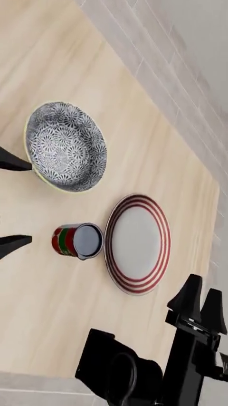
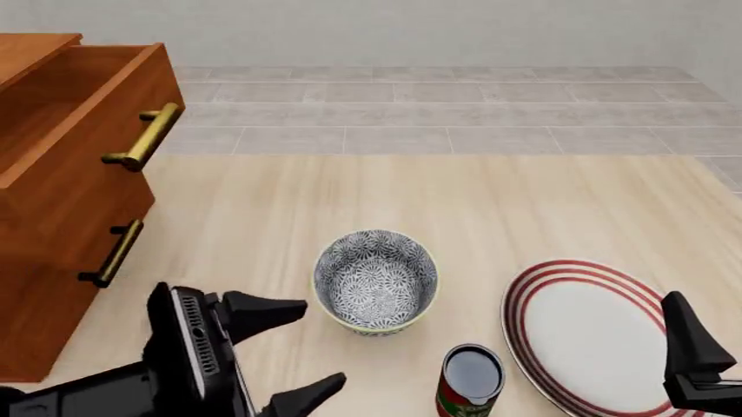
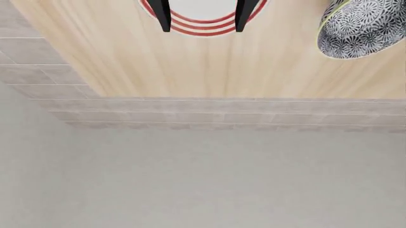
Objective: Put the ketchup in the top drawer of the cabinet.
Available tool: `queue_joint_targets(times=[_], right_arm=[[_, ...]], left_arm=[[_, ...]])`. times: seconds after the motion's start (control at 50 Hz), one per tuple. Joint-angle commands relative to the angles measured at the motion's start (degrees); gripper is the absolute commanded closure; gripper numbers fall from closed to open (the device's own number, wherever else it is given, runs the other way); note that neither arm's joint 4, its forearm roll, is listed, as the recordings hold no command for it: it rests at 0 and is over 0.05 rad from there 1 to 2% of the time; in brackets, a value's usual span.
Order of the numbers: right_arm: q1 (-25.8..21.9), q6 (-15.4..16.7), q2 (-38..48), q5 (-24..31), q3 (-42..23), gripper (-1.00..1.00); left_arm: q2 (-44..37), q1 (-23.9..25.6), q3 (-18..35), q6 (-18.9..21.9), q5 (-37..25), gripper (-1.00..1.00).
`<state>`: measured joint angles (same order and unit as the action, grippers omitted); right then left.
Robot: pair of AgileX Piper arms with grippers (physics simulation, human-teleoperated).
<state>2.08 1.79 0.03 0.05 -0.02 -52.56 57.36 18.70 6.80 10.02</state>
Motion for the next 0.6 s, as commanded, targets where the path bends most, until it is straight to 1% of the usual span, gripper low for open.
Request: queue_joint_targets(times=[0.02, 0.1, 0.18, 0.2, 0.22, 0.26, 0.36, 0.42, 0.44, 0.46, 0.5, 0.6], right_arm=[[-0.34, -0.01, -0.01, 0.11, 0.01, -1.0], [-0.16, -0.46, -0.02, -0.07, 0.01, -1.0], [-0.17, -1.68, -0.02, -0.22, 0.01, -1.0], [-0.37, -2.19, -0.02, -0.21, 0.01, -1.0], [-0.34, -2.01, -0.02, -0.14, 0.01, -1.0], [-0.24, -1.9, -0.02, -0.12, 0.01, -1.0], [-0.22, -2.03, -0.02, 0.04, 0.01, -1.0], [-0.23, -2.07, -0.02, 0.1, 0.01, -1.0], [-0.32, -2.27, -0.02, 0.05, 0.01, -1.0], [-0.54, -2.43, -0.02, 0.13, 0.01, -1.0], [-1.05, -2.74, -0.02, 0.34, 0.01, -1.0], [-1.56, -2.76, -0.01, 0.41, 0.01, -1.0]], left_arm=[[-9.46, 4.62, 2.13, -1.56, 2.66, -1.0], [-10.8, 5.64, 2.79, -1.39, 2.89, -1.0], [-13.31, 6.57, 3.3, -0.5, 4.1, -1.0], [-13.41, 6.15, 4.75, -0.19, 2.84, -1.0], [-14.63, 5.43, 5.52, -0.14, 1.98, -1.0], [-14.77, 5.91, 6.69, -0.37, 1.14, -1.0], [-16.36, 6.13, 7.72, 0.36, 1.94, -1.0], [-17.67, 6.52, 8.23, 1.27, 2.9, -1.0], [-16.95, 6.39, 7.98, 3.33, 3.48, -1.0], [-16.84, 6.3, 8.04, 4.38, 3.69, -1.0], [-17.87, 7.05, 9.72, 3.23, 2.43, -1.0], [-20.09, 7.85, 12.47, 3.45, 1.97, -1.0]])
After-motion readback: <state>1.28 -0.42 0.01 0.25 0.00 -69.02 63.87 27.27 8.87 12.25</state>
